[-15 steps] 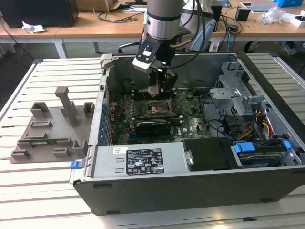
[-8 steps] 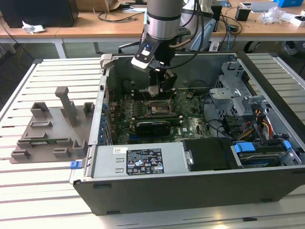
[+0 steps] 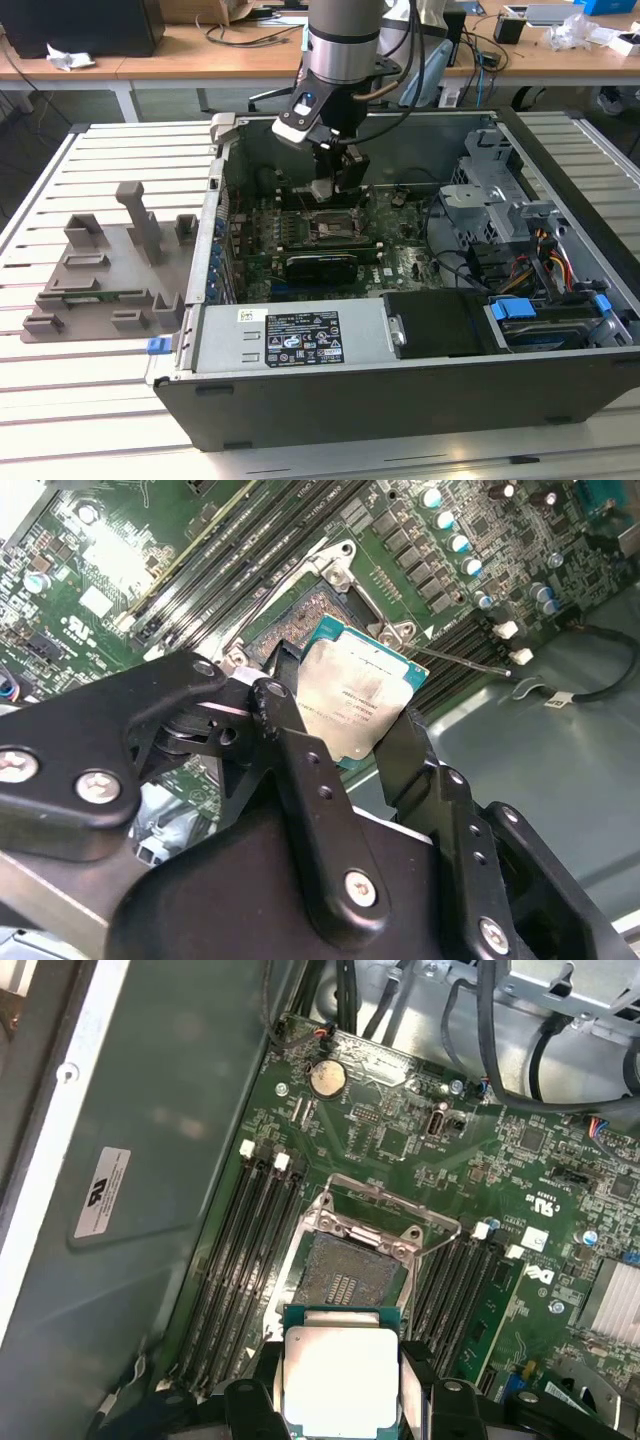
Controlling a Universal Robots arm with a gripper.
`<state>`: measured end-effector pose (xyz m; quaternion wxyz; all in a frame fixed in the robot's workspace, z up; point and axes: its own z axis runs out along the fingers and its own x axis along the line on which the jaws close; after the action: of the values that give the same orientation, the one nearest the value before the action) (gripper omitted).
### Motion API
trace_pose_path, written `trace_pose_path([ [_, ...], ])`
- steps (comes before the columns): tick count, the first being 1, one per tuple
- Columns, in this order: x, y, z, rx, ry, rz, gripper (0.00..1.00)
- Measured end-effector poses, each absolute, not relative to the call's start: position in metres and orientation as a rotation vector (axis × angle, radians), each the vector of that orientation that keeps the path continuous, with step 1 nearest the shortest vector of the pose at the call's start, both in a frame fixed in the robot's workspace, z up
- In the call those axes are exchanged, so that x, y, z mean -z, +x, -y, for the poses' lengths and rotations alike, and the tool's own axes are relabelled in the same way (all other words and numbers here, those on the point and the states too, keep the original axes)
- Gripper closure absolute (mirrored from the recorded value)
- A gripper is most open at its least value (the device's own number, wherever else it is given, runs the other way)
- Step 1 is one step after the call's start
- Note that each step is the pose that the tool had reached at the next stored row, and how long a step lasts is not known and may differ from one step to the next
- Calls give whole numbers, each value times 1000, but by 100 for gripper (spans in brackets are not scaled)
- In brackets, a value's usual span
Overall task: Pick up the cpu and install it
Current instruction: 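Place the cpu into insertion slot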
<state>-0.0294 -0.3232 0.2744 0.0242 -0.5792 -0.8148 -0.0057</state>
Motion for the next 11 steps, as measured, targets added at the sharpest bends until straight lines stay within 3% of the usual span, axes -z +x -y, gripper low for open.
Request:
trace_pose_path([
  [11, -274, -29, 323, 21, -1893, 2447, 45],
])
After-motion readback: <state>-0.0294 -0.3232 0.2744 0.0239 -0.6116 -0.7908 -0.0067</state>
